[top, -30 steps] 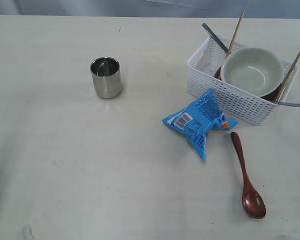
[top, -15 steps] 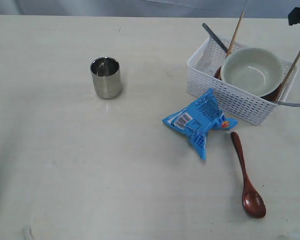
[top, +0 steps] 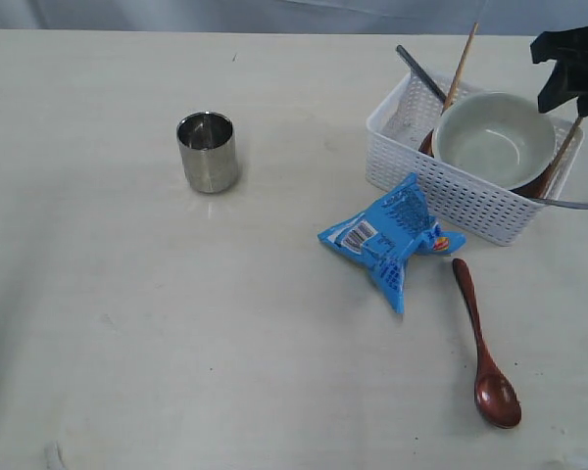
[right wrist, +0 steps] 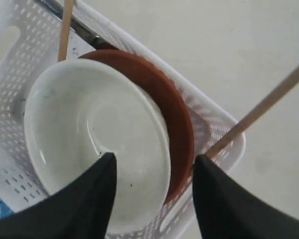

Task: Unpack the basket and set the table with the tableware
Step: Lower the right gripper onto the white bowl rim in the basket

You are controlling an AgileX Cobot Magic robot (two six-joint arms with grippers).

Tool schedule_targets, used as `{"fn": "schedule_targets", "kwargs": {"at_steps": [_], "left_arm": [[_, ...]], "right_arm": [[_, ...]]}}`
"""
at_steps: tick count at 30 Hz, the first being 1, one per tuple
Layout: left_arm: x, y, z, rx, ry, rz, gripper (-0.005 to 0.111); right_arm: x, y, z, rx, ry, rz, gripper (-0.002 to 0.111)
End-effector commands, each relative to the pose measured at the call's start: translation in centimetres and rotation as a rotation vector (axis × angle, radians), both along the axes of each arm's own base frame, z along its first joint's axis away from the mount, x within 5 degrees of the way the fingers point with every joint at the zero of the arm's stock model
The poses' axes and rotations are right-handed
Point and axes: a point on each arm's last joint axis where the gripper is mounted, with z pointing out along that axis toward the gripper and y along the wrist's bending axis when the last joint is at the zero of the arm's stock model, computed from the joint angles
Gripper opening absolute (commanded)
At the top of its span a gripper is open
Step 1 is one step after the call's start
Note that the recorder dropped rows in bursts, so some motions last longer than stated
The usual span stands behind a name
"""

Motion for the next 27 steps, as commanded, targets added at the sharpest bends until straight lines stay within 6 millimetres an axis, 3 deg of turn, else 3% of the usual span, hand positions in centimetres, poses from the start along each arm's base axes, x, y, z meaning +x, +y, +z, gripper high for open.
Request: {"fn": "schedule_targets", "kwargs": {"at_steps": [1,9,11,12,14,18,27], "left_arm": [[0.0,0.0,-0.1,-0.008,0.0,0.004,0.0],[0.0,0.0,-0.1,-0.008,0.0,0.004,0.0],[0.0,0.0,-0.1,-0.008,0.0,0.004,0.0],[0.0,0.0,-0.1,-0.008,0.0,0.004,0.0],[0.0,0.0,-0.1,-0.008,0.0,0.004,0.0],[0.0,0.0,-0.1,-0.008,0.0,0.004,0.0],[0.0,0.0,-0.1,-0.008,0.0,0.004,0.0]], "right_arm": [[1.1,0.3,-1.3,-0.012,-0.02,0.012,0.046],[1.8,0.2,-3.0,-0.012,0.005,0.008,0.046],[1.8,0.2,-3.0,-0.013,0.001,0.007,0.035],[1.8,0.3,-3.0,-0.013,0.003,0.009,0.024],[1.8,0.3,-3.0,-0.012,0.007,0.01,0.016],[1.8,0.3,-3.1,-0.012,0.009,0.01,0.023],[1.8,0.3,-3.1,-0.012,0.009,0.01,0.022]]}}
